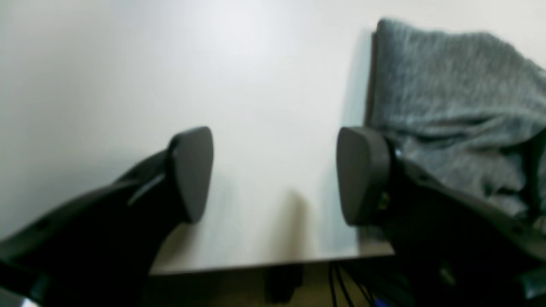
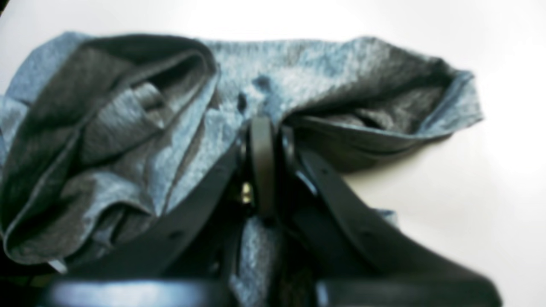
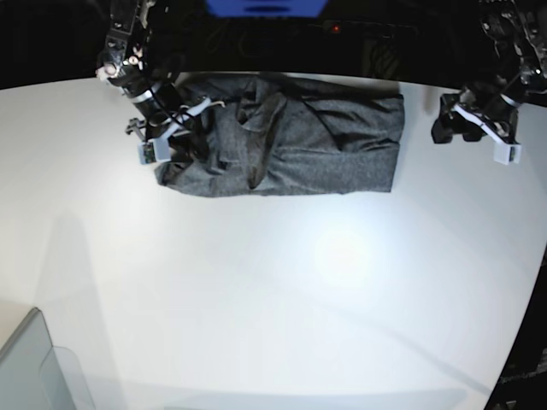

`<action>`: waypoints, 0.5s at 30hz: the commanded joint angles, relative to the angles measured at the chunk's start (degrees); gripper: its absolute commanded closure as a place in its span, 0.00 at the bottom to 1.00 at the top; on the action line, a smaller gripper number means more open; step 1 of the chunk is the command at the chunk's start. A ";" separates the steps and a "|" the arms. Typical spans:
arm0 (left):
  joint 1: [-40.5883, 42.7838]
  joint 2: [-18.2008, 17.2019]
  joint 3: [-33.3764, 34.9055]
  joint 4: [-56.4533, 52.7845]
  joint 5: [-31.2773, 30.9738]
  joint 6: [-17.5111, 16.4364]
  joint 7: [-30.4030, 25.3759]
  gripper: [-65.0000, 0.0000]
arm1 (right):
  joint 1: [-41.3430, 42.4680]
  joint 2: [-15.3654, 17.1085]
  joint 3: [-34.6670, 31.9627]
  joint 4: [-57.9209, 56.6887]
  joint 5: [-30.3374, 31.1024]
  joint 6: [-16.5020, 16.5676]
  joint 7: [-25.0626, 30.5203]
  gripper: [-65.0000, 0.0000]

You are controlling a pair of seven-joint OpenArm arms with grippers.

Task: Layout the t-shirt on the table in an organized manner, then fold the t-shirt properly
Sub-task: 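Grasp the strip end with the right gripper and lift it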

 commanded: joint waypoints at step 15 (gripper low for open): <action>-0.87 1.75 1.32 0.98 1.09 0.14 -1.06 0.33 | -2.53 -0.07 -11.11 15.56 1.41 0.62 2.03 1.00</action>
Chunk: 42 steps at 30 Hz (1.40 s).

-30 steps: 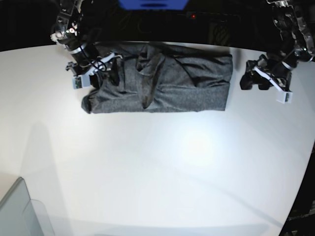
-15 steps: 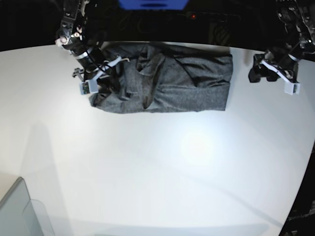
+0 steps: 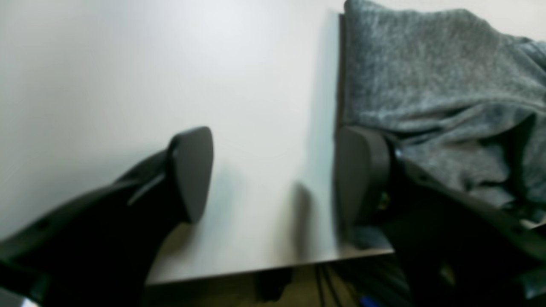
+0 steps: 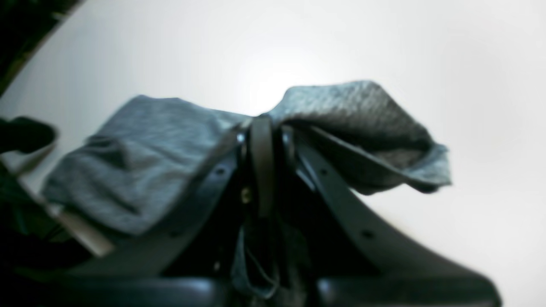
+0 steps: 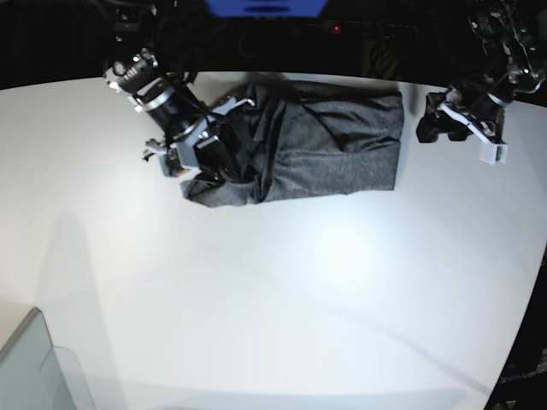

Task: Layout the t-shirt on the table in an organized manner, then fold the t-shirt properly
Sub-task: 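Grasp the strip end with the right gripper and lift it, then fold the held strip end with the right gripper over the shirt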

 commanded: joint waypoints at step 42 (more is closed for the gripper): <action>0.87 6.65 -11.09 6.60 13.76 -0.91 2.63 0.33 | 22.97 -0.27 -44.11 -24.20 -13.14 -12.30 2.03 0.80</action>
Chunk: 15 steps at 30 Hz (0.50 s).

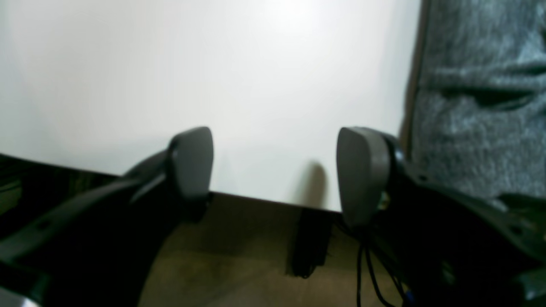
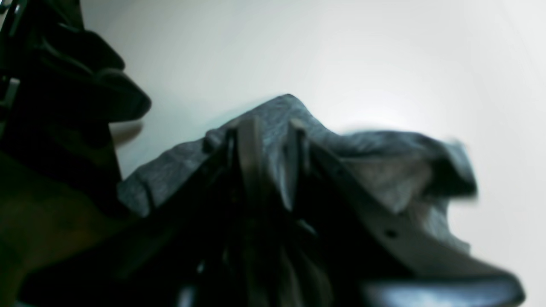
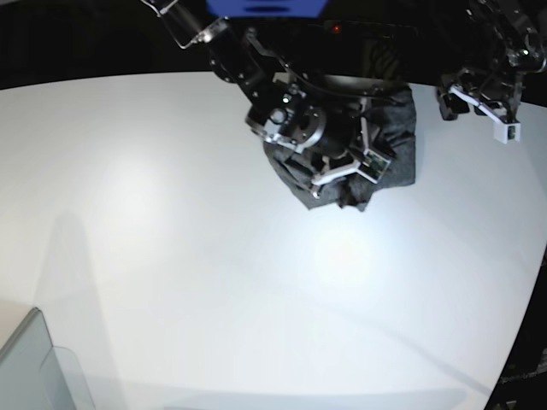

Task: Layout the t-shirt on the table in an organized manner, then fold the t-shirt properly
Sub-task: 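Fold the held strip end with the right gripper over the shirt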

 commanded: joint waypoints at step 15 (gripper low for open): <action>0.04 -1.64 -0.40 1.12 -0.69 -0.28 -0.89 0.33 | -1.61 -0.79 5.51 11.59 0.76 0.03 1.53 0.57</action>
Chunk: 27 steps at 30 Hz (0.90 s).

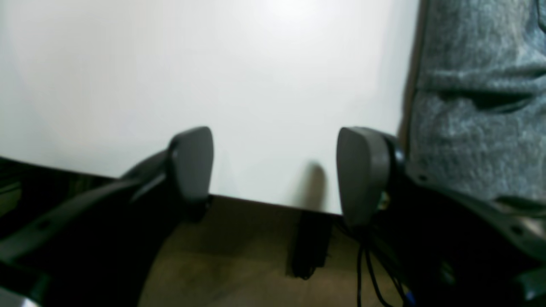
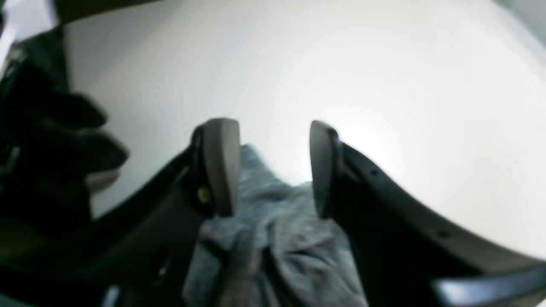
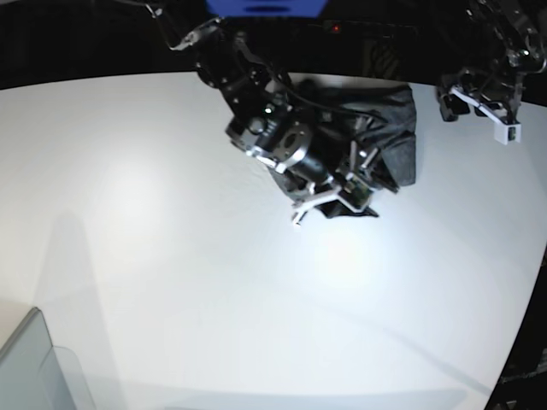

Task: Layout the t-shirt on the table in an organized manner, then fold the t-shirt properly
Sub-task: 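Fold the held strip end with the right gripper over the shirt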

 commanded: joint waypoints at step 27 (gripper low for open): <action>-2.69 -4.04 -0.33 0.33 -4.78 -0.25 -0.84 0.33 | -6.76 4.73 13.37 2.47 0.80 0.67 1.38 0.35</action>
